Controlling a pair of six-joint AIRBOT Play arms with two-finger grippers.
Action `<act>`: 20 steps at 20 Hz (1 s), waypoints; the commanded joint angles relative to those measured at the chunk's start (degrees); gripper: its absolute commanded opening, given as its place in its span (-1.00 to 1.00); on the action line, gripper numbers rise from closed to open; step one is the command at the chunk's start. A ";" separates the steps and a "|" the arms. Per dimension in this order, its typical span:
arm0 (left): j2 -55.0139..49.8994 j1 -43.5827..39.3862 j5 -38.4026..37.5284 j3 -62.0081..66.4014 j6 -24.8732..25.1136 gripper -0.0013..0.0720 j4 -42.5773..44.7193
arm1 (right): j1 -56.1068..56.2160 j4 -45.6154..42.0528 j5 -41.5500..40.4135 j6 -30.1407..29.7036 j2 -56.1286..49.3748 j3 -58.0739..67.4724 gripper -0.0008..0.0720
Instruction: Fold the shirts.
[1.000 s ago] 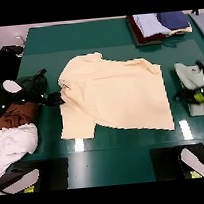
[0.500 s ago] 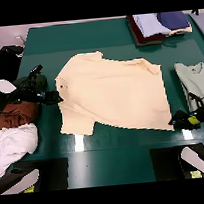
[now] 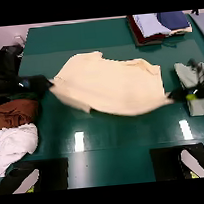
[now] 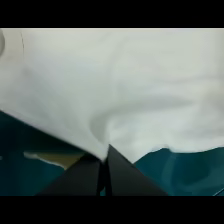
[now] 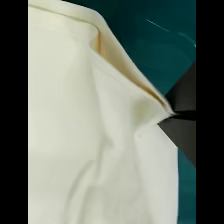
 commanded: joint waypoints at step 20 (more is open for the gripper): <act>-5.90 0.02 -7.06 46.23 -11.54 -0.90 17.00 | -5.62 1.14 6.16 3.30 -7.04 57.90 -0.94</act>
